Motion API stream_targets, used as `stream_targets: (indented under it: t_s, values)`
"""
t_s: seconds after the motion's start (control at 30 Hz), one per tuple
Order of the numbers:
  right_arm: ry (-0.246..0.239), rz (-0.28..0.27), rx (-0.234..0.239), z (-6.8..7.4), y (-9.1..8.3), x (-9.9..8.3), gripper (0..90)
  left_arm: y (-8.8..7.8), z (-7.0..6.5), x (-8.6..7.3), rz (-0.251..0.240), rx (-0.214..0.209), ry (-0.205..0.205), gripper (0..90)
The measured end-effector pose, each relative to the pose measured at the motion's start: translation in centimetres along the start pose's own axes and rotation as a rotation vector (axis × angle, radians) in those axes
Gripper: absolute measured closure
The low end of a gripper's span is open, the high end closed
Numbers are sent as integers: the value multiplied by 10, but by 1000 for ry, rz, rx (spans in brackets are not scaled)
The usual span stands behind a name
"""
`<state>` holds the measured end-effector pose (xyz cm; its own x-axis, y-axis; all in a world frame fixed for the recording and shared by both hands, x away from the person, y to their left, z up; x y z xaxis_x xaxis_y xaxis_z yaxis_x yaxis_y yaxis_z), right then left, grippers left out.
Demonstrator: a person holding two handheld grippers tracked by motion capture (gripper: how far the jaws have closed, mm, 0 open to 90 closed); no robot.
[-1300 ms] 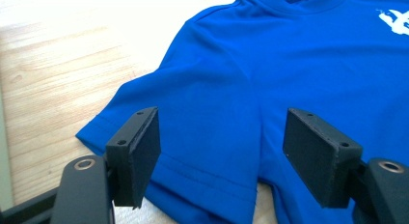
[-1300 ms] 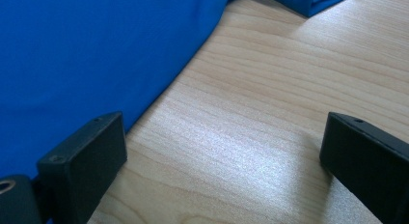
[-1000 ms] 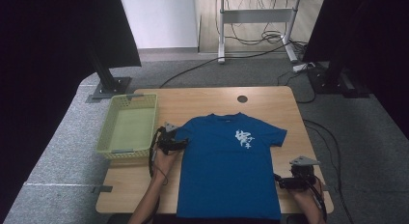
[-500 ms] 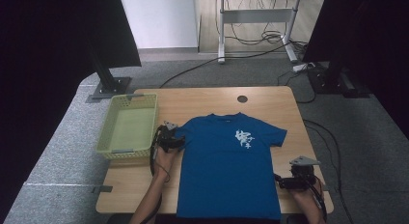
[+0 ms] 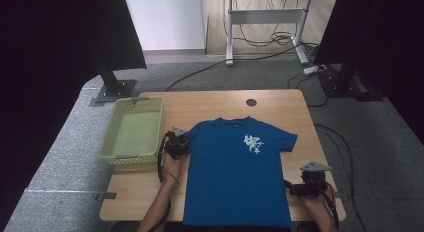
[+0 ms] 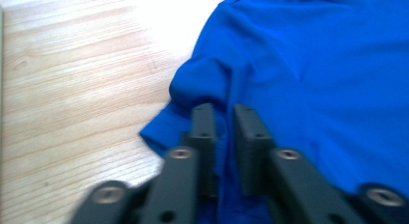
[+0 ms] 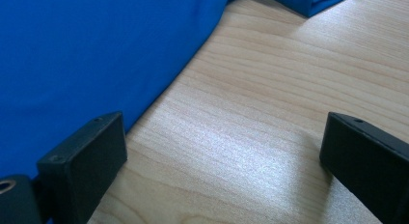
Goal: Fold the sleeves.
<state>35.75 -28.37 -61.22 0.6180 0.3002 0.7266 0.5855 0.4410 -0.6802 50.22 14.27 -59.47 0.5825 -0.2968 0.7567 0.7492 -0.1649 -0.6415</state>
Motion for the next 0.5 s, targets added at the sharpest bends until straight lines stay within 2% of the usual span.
stream_targets:
  t_s: [0.07,0.1,0.17,0.2,0.33,0.37,0.4,0.5]
  values:
    - [0,0,0,0,0,0,24,0,0,1,4,-6,-5,865]
    - [0,0,0,0,0,0,24,-1,2,1,-3,-17,-24,868]
    - [0,0,0,0,0,0,24,-1,2,1,-3,-17,-24,869]
    - [0,0,0,0,0,0,24,-6,4,6,-31,-26,-42,869]
    - [0,0,0,0,0,0,24,-8,4,9,-44,-28,-43,868]
    - [0,0,0,0,0,0,24,-19,-3,21,-99,-28,-13,866]
    - [1,0,0,0,0,0,24,-21,-7,24,-114,-31,0,865]
    - [1,0,0,0,0,0,24,-21,-7,24,-114,-31,0,864]
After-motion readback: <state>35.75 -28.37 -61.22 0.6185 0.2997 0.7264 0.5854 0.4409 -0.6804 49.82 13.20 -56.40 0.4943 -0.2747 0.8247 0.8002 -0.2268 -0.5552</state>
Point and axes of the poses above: each handheld gripper's, and its own axes: y roughly forward along the jaws, x roughly out of its top, z roughly to its left, the point moved 7 cm from there along y, roughly forward along the jaws, and after that the axes turned 7 degrees about x, right-handed, at the moved point
